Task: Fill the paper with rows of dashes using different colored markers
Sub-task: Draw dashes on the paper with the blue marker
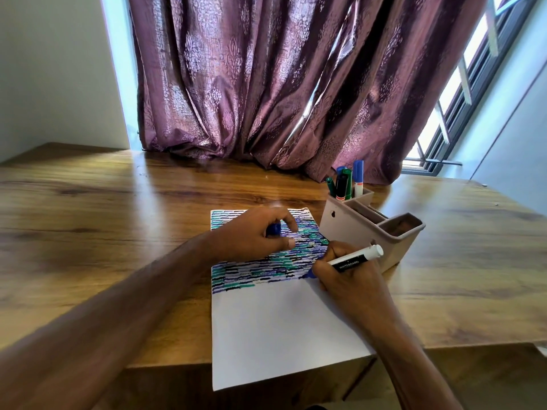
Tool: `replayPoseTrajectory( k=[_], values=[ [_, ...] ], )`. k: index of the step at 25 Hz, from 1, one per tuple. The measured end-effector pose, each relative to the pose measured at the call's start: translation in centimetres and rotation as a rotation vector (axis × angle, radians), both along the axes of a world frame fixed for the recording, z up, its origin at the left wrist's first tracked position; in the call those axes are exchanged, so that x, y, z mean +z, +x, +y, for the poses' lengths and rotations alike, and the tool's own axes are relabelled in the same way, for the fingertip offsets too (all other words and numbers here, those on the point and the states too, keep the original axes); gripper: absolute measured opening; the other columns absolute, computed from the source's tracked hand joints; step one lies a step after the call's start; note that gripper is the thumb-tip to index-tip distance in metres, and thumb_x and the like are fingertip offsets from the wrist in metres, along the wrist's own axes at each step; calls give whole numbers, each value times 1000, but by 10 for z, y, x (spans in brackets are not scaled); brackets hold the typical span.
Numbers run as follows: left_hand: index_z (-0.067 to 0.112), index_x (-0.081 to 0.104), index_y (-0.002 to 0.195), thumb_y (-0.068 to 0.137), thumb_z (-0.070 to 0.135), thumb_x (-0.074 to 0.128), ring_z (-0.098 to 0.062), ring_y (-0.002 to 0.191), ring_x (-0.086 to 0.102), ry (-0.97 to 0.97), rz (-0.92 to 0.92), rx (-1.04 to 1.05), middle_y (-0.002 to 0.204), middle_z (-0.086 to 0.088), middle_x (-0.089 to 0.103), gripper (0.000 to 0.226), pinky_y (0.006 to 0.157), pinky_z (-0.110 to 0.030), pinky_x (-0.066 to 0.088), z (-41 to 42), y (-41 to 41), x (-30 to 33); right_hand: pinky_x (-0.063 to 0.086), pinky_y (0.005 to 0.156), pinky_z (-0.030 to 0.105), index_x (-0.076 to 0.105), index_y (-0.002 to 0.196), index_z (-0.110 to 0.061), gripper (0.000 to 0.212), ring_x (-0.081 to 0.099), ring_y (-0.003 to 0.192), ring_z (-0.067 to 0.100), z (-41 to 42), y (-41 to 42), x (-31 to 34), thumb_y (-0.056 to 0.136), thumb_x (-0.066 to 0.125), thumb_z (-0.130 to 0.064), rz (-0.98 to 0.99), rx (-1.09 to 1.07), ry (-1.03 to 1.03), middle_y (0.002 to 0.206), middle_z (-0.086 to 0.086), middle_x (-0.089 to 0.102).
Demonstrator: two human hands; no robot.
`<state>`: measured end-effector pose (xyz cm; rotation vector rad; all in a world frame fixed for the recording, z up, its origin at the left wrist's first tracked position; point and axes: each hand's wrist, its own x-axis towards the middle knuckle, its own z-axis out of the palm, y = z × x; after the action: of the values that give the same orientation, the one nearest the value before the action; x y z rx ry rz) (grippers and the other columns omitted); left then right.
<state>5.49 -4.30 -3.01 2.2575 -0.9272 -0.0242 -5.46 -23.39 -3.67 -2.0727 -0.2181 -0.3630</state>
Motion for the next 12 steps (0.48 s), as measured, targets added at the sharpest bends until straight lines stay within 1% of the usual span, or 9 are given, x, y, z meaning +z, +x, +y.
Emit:
replayPoseTrajectory(
  k=[1, 3, 5, 6, 7, 8, 10, 12],
  values=[
    [26, 61, 109, 92, 29, 60, -12, 82, 57, -82, 63, -17, 96, 2, 59, 17, 67, -29, 48, 0, -1, 1, 43, 45, 14, 58, 66, -22, 25, 59, 51, 4, 0, 0, 0, 87, 65, -11, 3, 0, -4, 55, -18, 64],
    [20, 58, 99, 84, 20, 51, -14, 81, 51, -179, 182, -62, 93, -3, 55, 17, 71, -33, 44, 1, -4, 5, 44, 45, 13, 59, 68, -22, 22, 61, 53, 4, 0, 0, -1, 87, 65, -12, 6, -2, -12, 57, -20, 65],
    [18, 57, 89, 77, 18, 44, -7, 77, 49, -190, 223, -99, 87, 1, 52, 17, 68, -26, 40, 0, -7, 7, 46, 47, 15, 63, 74, -18, 14, 64, 58, 7, -2, 2, -4, 88, 65, -14, -3, -1, -22, 63, -16, 69],
    [16, 58, 88, 79, 17, 43, -4, 74, 49, -192, 221, -110, 85, 2, 53, 18, 67, -23, 40, 0, -8, 7, 48, 48, 16, 65, 78, -16, 10, 66, 61, 9, -3, 2, -5, 88, 65, -15, -6, 1, -22, 68, -12, 71],
    [15, 61, 91, 84, 18, 43, -3, 74, 51, -195, 205, -112, 86, 2, 55, 20, 67, -24, 42, 0, -9, 7, 49, 49, 18, 67, 80, -14, 8, 67, 64, 11, -4, 2, -6, 88, 65, -15, -13, 2, -21, 72, -8, 73],
    [17, 65, 96, 89, 20, 46, -5, 78, 54, -188, 170, -115, 90, 1, 59, 20, 69, -28, 45, 1, -8, 6, 51, 50, 19, 68, 82, -14, 6, 68, 66, 12, -4, 3, -6, 88, 66, -15, -18, 2, -18, 75, -6, 74],
    [26, 68, 106, 96, 19, 56, -12, 92, 61, -155, 100, -138, 102, 1, 66, 17, 80, -35, 53, 3, -3, 3, 55, 54, 21, 69, 87, -14, 4, 70, 70, 11, -5, 3, -6, 88, 66, -16, -20, 1, -16, 79, -5, 75],
    [31, 68, 111, 94, 16, 62, -13, 98, 63, -155, 95, -159, 107, 4, 68, 23, 85, -33, 55, 3, -1, 3, 57, 57, 22, 69, 91, -14, 5, 70, 72, 11, -5, 3, -6, 88, 66, -18, -21, 5, -27, 83, -5, 75]
  ],
)
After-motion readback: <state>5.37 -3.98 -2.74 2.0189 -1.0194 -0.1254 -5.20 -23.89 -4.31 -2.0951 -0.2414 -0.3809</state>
